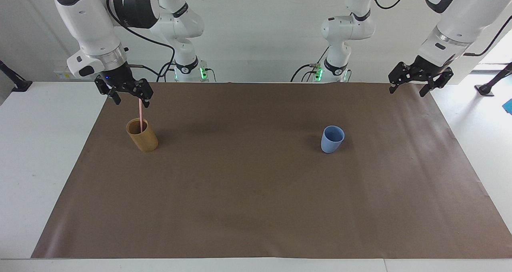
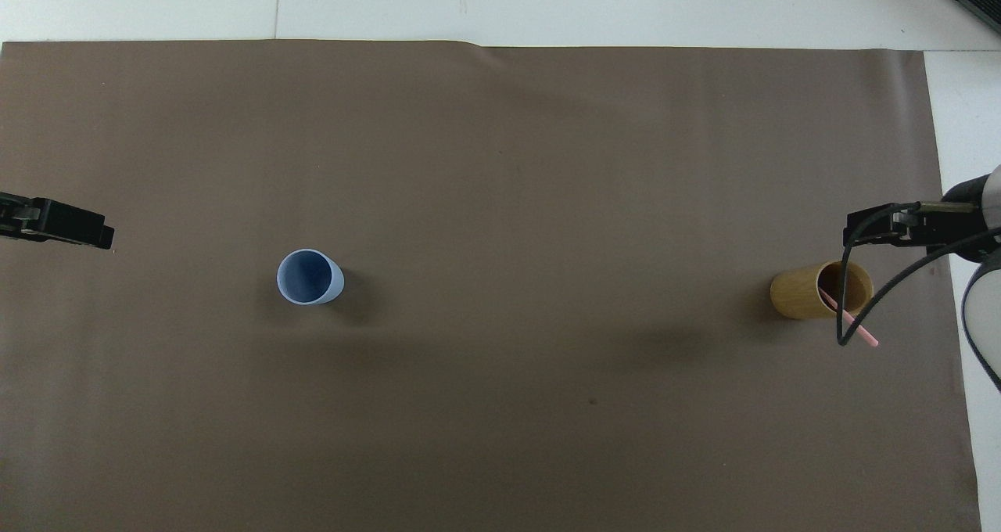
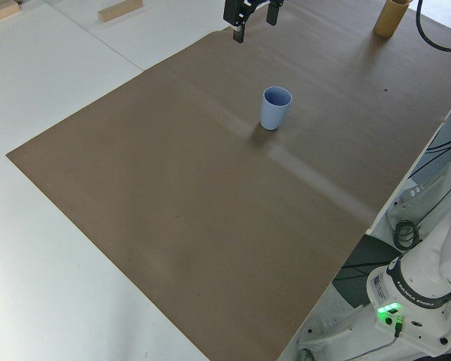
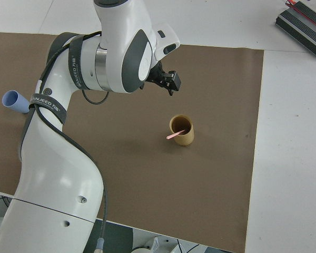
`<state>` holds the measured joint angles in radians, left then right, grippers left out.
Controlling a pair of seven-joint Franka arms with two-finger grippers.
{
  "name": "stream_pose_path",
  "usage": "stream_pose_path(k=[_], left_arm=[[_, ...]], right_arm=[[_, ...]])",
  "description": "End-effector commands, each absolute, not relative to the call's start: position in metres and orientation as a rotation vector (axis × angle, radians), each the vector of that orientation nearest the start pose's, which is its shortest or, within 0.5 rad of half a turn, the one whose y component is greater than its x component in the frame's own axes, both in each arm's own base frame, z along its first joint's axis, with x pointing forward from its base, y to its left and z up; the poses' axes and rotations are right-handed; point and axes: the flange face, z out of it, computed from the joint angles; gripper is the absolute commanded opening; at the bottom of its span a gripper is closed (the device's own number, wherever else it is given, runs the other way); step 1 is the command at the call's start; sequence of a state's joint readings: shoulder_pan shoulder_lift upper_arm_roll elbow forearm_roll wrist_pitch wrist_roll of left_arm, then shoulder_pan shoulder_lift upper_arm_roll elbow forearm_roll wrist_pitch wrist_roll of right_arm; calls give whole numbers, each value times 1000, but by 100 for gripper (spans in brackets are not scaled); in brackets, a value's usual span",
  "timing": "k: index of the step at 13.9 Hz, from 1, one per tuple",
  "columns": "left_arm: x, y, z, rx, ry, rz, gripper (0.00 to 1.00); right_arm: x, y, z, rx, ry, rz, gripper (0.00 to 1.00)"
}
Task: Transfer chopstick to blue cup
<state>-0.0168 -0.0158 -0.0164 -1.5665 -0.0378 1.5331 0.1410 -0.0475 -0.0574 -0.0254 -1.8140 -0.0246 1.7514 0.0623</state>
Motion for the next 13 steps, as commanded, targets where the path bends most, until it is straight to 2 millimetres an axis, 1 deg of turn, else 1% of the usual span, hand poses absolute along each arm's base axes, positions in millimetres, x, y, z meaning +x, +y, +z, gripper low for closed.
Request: stream_pose_path(k=[1, 2, 3, 4, 5, 7, 8, 9, 10, 13], left_arm=[[545, -19, 633, -3174, 265, 18, 100], [545, -19, 633, -3174, 265, 18, 100], [545, -18, 633, -3174, 263, 18, 100], [545, -19, 633, -3174, 265, 16, 100], [545, -19, 633, -3174, 265, 16, 100], [545, -18, 633, -3174, 263, 16, 100], [545, -19, 633, -3174, 265, 16, 100], [545, -19, 633, -3174, 265, 18, 100], [545, -19, 633, -3174, 265, 16, 100], [545, -18, 633, -3174, 263, 18, 100]], right_arm=[[524, -55, 527, -3164, 182, 45, 100], [518, -58, 513, -3162, 190, 77, 100], [508, -67, 501, -3157, 220, 104, 100], [499, -69, 491, -3154, 229, 126, 100], [489, -68, 484, -3154, 228, 128, 100], [478, -68, 470, -3150, 231, 155, 100], [474, -72, 463, -3146, 245, 179, 100], [468, -77, 459, -3143, 244, 196, 100], [464, -77, 457, -3143, 232, 199, 100], [464, -77, 456, -3143, 229, 199, 100]])
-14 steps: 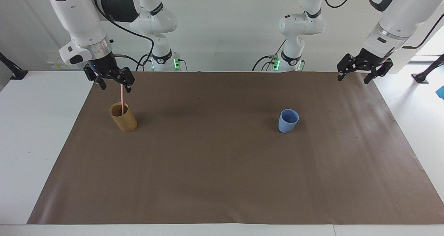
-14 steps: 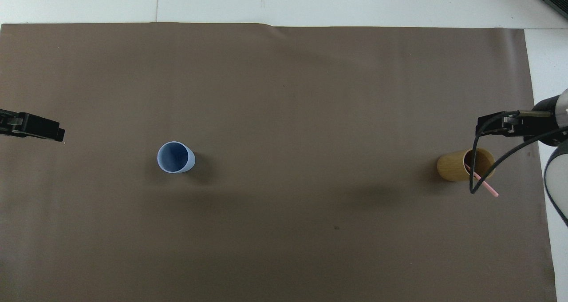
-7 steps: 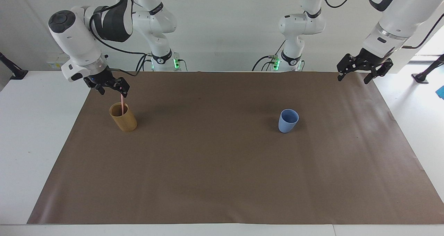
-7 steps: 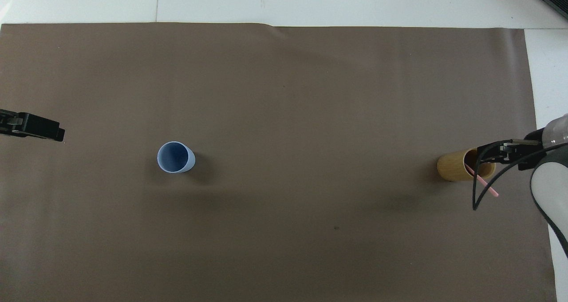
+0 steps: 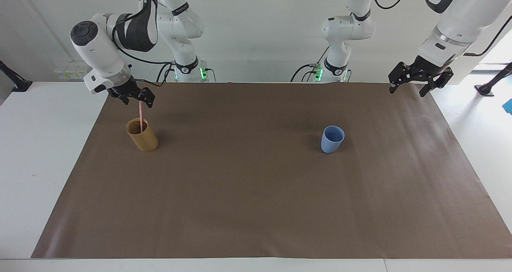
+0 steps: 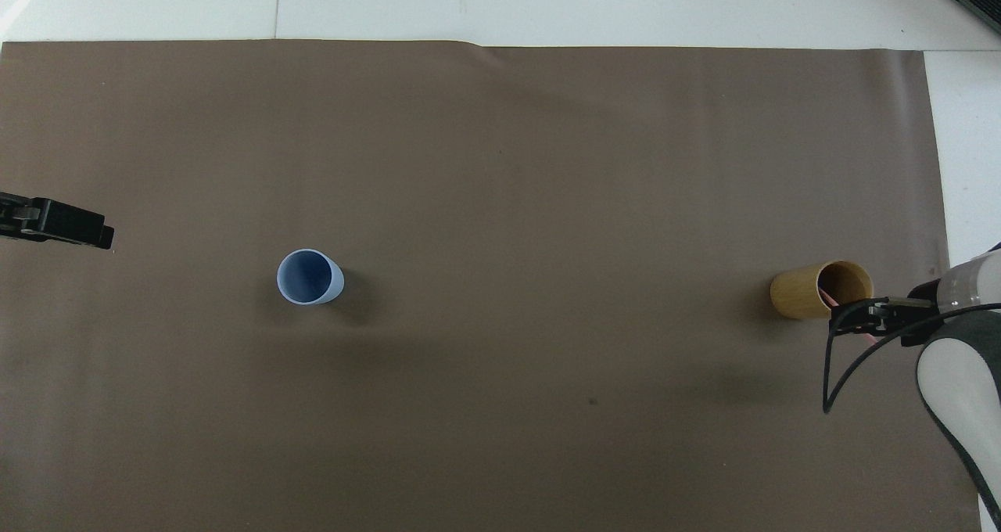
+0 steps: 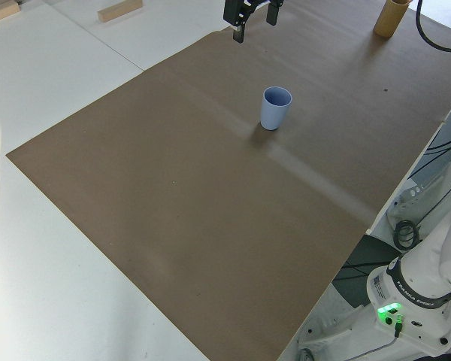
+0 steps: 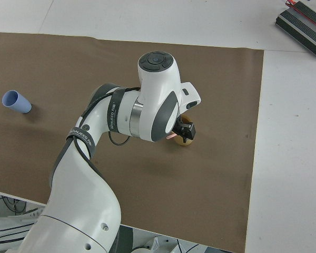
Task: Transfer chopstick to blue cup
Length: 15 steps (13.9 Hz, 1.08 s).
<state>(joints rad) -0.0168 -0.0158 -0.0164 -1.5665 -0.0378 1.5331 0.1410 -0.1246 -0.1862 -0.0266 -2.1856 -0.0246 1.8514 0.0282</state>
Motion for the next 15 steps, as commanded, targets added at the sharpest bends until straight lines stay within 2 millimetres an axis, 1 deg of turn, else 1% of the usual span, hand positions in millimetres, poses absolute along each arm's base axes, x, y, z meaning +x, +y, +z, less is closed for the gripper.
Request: stream_pose_path(k=[1, 3, 4, 5, 6, 8, 9, 10, 11, 12, 13, 14, 15], left_arm=[[545, -19, 633, -3174, 265, 18, 100], [545, -18, 633, -3174, 263, 18, 100], [545, -18, 633, -3174, 263, 18, 100], [545, -18, 633, -3174, 263, 16, 100], [545, -19, 633, -3174, 265, 18, 100], [544, -17, 632, -3175, 249, 30, 100], [543, -21, 628, -3176, 234, 38, 100], [541, -26, 619, -3176, 222, 52, 100], [546, -32, 608, -3177, 208, 36, 100], [550, -42, 585, -3178, 180, 40, 100], [548, -61, 562, -3179, 165, 37, 100], [546, -74, 538, -3180, 122, 28, 100], [543, -91, 515, -3181, 95, 30, 100]], right_arm=[[463, -77, 457, -3143, 229, 199, 100], [464, -77, 456, -3143, 227, 201, 100], [463, -77, 456, -3142, 229, 201, 95], [464, -77, 457, -3138, 232, 198, 69], [464, -76, 457, -3128, 246, 196, 35], [465, -76, 458, -3126, 247, 201, 11], [467, -77, 458, -3126, 250, 201, 0], [469, -78, 458, -3126, 250, 193, 0], [473, -79, 461, -3127, 253, 184, 0], [477, -80, 464, -3127, 256, 177, 0], [480, -81, 464, -3127, 256, 177, 0], [483, -82, 466, -3127, 263, 172, 0], [486, -82, 468, -3128, 264, 165, 0]])
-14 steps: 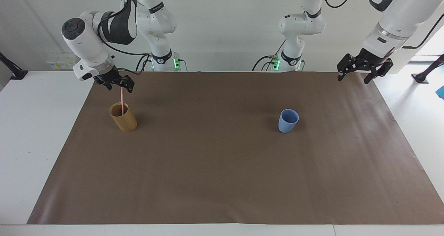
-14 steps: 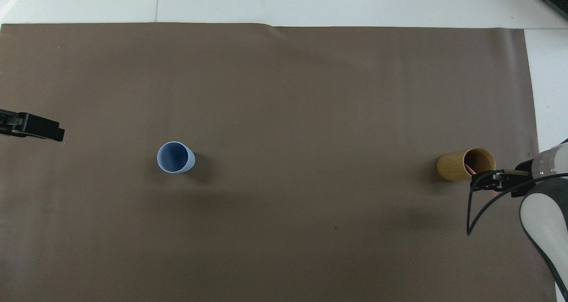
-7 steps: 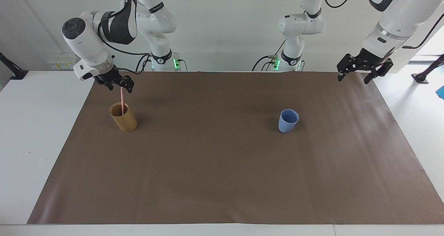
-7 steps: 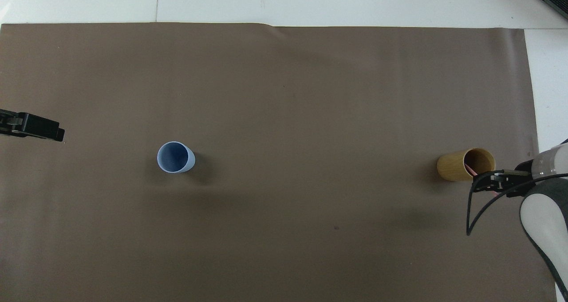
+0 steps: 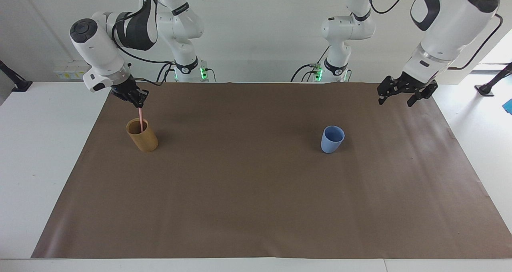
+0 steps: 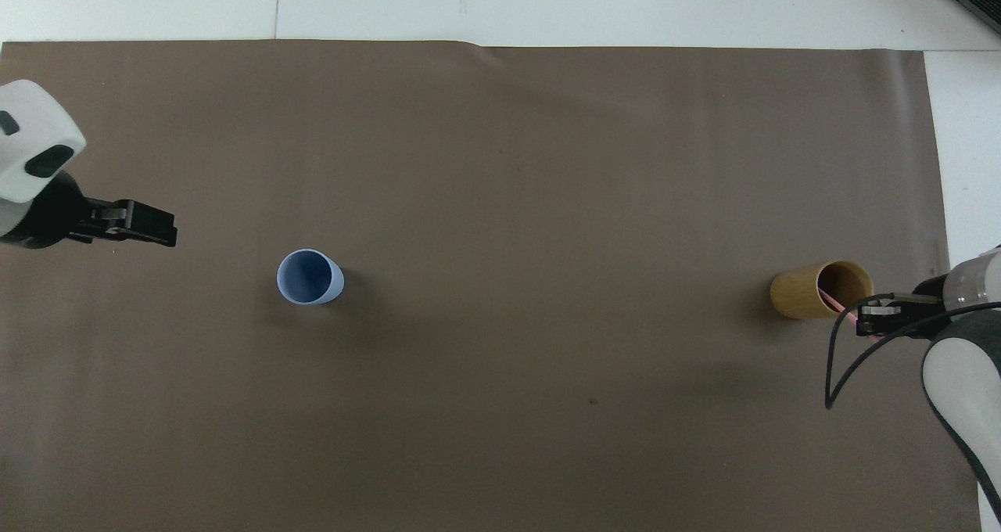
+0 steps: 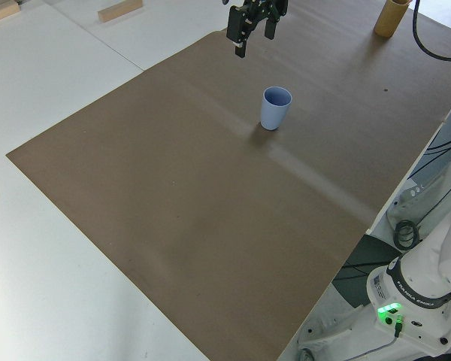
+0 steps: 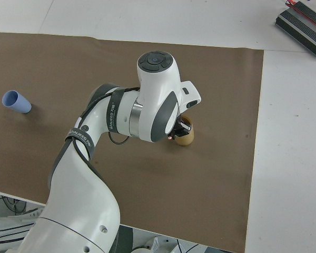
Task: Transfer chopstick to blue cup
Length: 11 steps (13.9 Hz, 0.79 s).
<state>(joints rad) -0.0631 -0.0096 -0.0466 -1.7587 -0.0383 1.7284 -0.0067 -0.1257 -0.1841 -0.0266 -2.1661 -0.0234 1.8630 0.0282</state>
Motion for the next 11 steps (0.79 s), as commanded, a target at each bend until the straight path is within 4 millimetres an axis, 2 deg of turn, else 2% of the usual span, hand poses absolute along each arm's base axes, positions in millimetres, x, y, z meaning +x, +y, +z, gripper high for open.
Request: stream_pose_path(k=[1, 4, 5, 7, 11], left_arm=[[541, -110, 496, -3183, 81, 26, 100], [531, -131, 444, -3184, 40, 12, 100], [529, -133, 424, -3182, 45, 24, 100], [532, -134, 399, -3184, 40, 7, 100], [540, -133, 376, -3184, 34, 10, 100]], right_arm=[[488, -82, 474, -3129, 264, 153, 0], [496, -81, 490, -3133, 253, 129, 0], [497, -81, 498, -3132, 253, 145, 0], [496, -77, 514, -3126, 242, 219, 0], [499, -68, 556, -3125, 217, 290, 0]])
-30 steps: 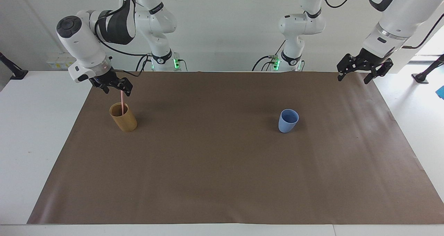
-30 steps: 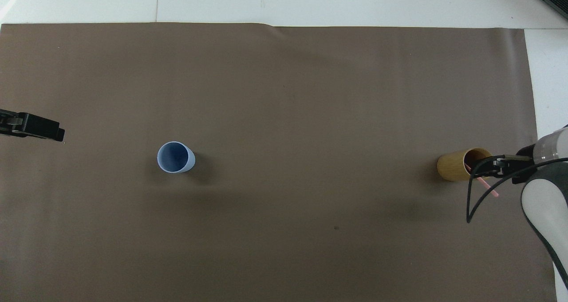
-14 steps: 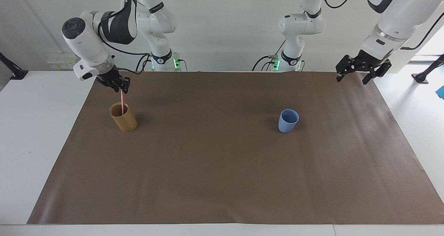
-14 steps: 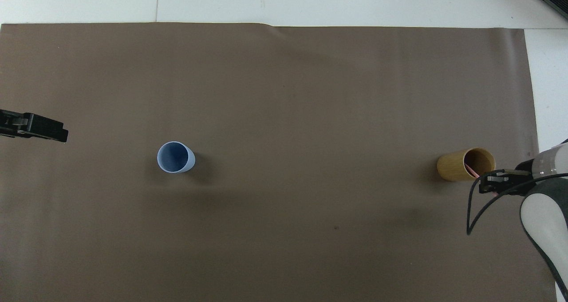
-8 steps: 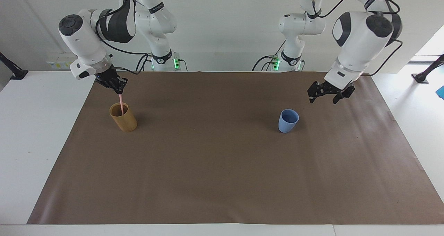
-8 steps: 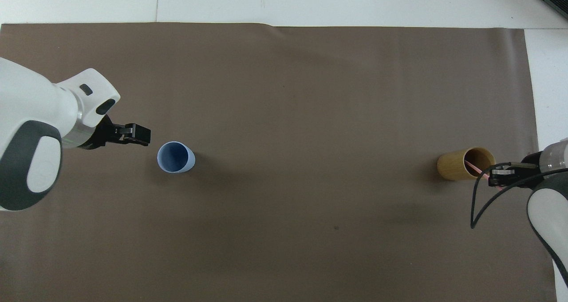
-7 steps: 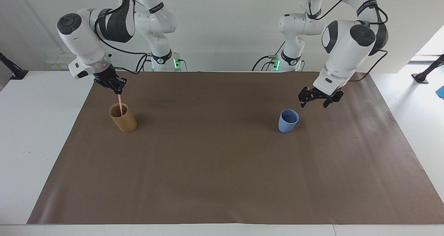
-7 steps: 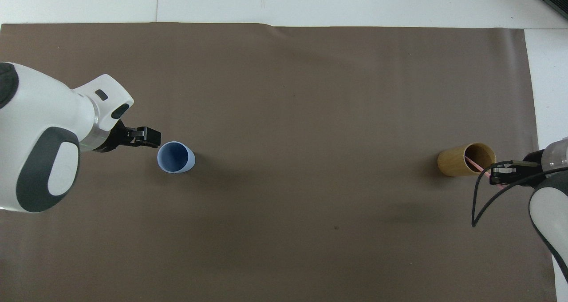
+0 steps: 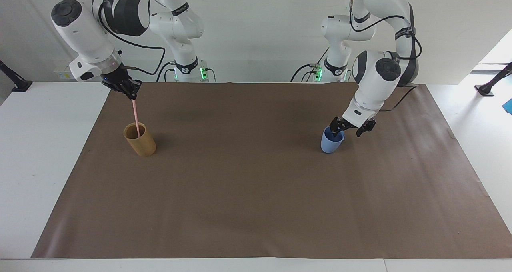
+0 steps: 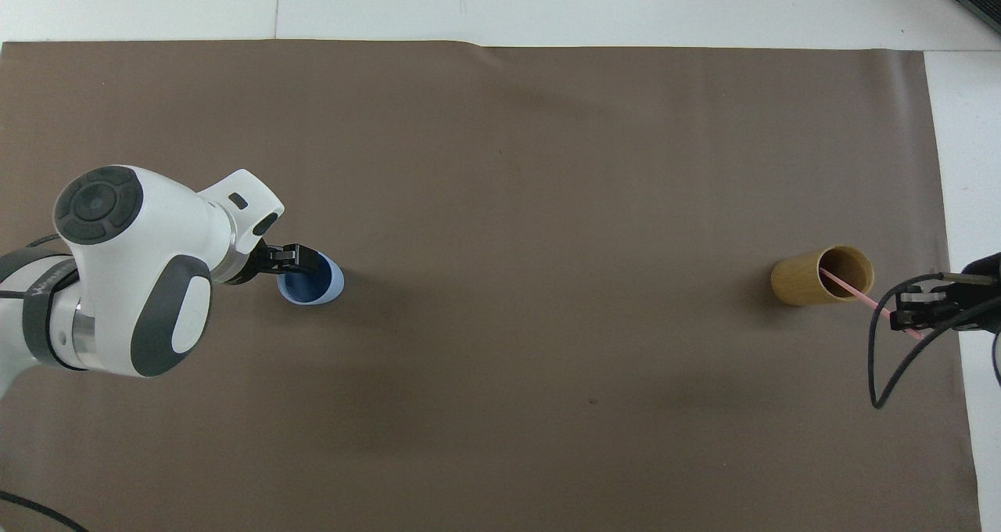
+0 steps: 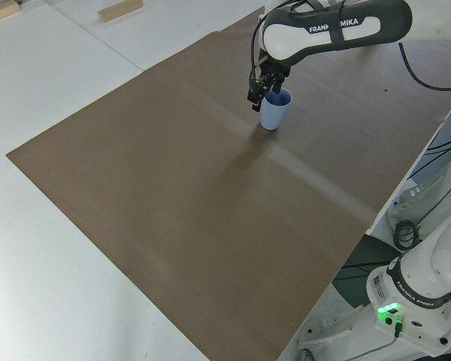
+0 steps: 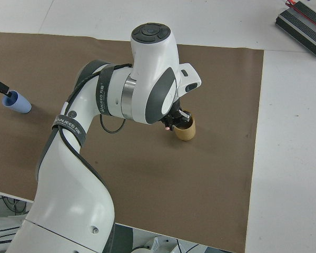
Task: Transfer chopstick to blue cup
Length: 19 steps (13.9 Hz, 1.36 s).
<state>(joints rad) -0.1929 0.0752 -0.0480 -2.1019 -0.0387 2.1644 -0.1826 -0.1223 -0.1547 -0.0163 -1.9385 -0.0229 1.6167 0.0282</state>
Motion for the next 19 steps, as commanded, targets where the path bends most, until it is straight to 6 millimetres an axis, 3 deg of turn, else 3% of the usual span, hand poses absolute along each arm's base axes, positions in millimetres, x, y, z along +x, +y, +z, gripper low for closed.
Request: stream_pose_path(k=[1, 3, 4, 8, 10, 11, 13, 15, 17, 19], left_arm=[[541, -133, 371, -3183, 34, 19, 86], [540, -134, 365, -3181, 38, 34, 12], [540, -134, 365, -3181, 53, 33, 0], [543, -136, 369, -3181, 34, 34, 0], [546, -148, 375, -3183, 59, 21, 0], [549, -160, 387, -3188, 44, -6, 0], [548, -203, 414, -3186, -12, -23, 0], [537, -276, 433, -3183, -103, -81, 0], [516, -329, 442, -3198, -77, -108, 0], [486, -375, 448, -3214, 6, -128, 0]], right_arm=[[500, -65, 563, -3141, 205, 295, 0], [496, -60, 573, -3144, 195, 347, 0], [493, -59, 572, -3140, 193, 376, 0], [493, -37, 585, -3310, 88, 410, 0], [493, -13, 590, -3385, 20, 400, 0], [492, -7, 590, -3391, 53, 403, 0], [490, 4, 591, -3400, 72, 415, 0], [490, 12, 592, -3395, 64, 410, 0], [492, 20, 598, -3357, 166, 380, 0], [490, 29, 595, -3199, 333, 407, 0]])
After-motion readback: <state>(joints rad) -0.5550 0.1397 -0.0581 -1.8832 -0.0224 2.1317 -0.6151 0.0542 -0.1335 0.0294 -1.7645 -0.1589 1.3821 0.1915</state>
